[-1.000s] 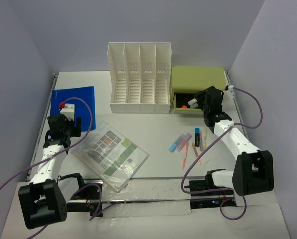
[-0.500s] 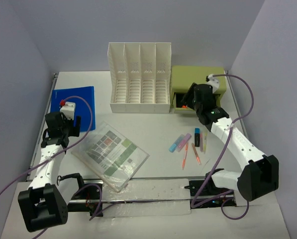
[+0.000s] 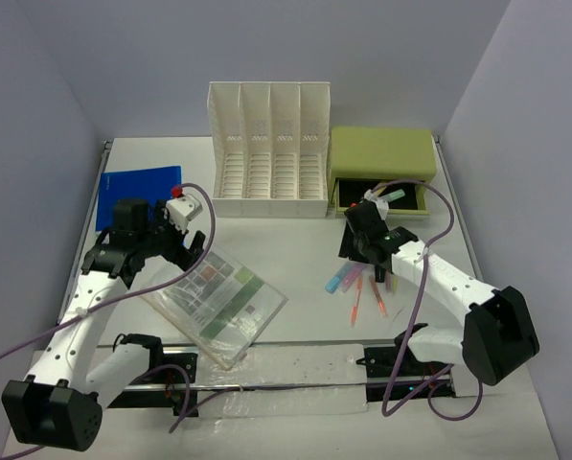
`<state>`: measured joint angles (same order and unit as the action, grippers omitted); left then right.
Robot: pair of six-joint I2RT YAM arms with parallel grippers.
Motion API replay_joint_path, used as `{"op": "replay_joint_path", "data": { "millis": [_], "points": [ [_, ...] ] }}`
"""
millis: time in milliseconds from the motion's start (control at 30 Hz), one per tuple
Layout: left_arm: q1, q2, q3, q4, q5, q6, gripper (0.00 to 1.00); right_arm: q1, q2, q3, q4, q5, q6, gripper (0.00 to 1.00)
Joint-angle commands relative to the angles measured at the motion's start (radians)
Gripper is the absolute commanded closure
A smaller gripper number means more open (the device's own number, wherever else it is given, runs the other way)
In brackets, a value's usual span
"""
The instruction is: Organize the desk
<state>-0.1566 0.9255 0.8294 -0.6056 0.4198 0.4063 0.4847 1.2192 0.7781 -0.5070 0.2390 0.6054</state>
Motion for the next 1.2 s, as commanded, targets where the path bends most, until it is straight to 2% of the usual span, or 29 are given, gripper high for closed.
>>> {"op": "replay_joint_path", "data": {
  "millis": [0, 167, 233, 333, 500, 800, 1167],
  "points": [
    [-0.037, 0.018, -0.013, 0.043, -0.109, -0.063, 0.01, 0.002, 0.02, -0.03, -0.002, 0.049, 0.042, 0.48],
    [-0.037, -0.001, -0.02, 0.064, -0.141, -0.076, 0.01, 0.003, 0.048, -0.064, 0.039, 0.015, 0.047, 0.55],
    [-0.037, -0.016, -0.027, 0.074, -0.141, -0.078, 0.01, 0.005, 0.072, -0.064, 0.045, 0.007, 0.053, 0.55],
    [-0.037, -0.028, -0.04, 0.084, -0.148, -0.084, 0.01, 0.007, 0.105, -0.053, 0.012, 0.058, 0.062, 0.49],
    [-0.037, -0.024, -0.042, 0.093, -0.169, -0.093, 0.01, 0.006, 0.112, -0.078, 0.008, 0.059, 0.069, 0.48],
    [-0.037, -0.029, -0.05, 0.096, -0.172, -0.093, 0.01, 0.011, 0.16, -0.119, 0.076, -0.01, 0.079, 0.54],
    [-0.037, -0.031, -0.053, 0.099, -0.173, -0.093, 0.01, 0.054, 0.249, -0.1, 0.107, -0.001, 0.083, 0.57]
  ]
}}
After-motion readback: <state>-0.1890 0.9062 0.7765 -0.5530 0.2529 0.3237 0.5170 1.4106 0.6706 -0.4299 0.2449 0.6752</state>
